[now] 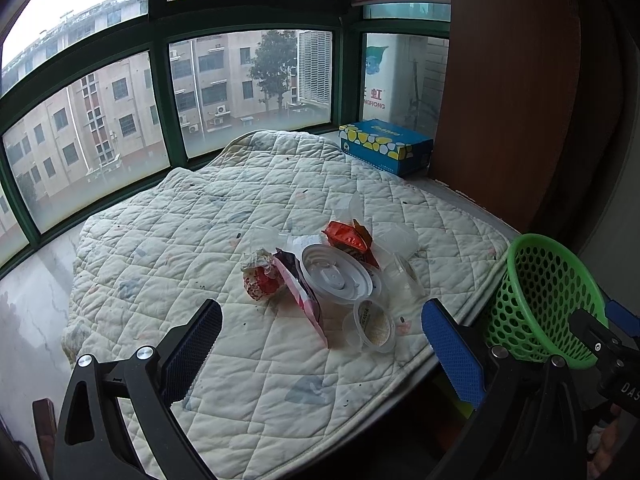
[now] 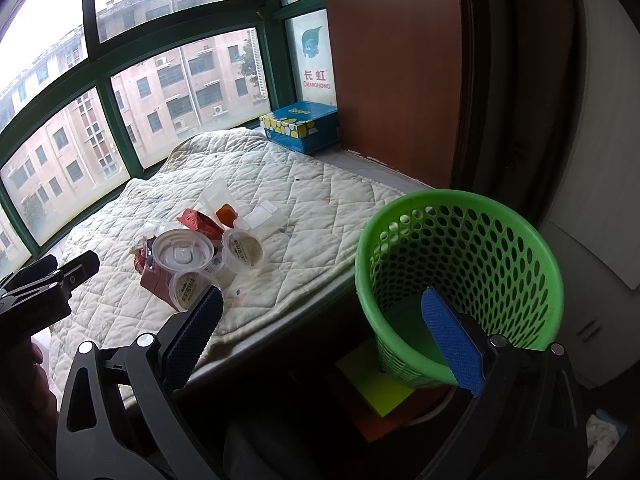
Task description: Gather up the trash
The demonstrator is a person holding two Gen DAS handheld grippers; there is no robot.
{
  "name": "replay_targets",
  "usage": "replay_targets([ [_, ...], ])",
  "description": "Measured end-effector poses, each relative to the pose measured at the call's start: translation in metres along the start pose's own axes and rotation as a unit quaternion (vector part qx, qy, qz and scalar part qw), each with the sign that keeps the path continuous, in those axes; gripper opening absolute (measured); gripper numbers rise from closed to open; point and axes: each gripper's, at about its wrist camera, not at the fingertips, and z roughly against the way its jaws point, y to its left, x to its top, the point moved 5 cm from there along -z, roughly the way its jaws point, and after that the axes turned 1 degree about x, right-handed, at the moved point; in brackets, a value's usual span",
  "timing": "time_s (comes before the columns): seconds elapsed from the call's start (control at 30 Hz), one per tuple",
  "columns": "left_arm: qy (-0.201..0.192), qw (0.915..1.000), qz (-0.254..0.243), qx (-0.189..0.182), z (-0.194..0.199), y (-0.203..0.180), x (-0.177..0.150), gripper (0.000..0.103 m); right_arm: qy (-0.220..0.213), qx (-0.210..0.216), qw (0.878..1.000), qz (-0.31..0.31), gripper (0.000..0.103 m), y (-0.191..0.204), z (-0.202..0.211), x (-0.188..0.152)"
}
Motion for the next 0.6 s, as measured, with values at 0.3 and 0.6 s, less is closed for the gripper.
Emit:
replay_targets([
  [0.3,0.004,1.0000,0.003,-0.001,-0.0037,0.0008,-0.0002,0.097,0.002,0.002,1.000,0.000,0.098,0.0003,-0.0029,-0.0013],
  [0.6,0.006,1.0000,0.005,-0.001,-0.0059,0.0011,-0.0004,0.097,0.005,0.002,1.000,-0.001,0.098,0.0011,-0.0053,-0.0019],
])
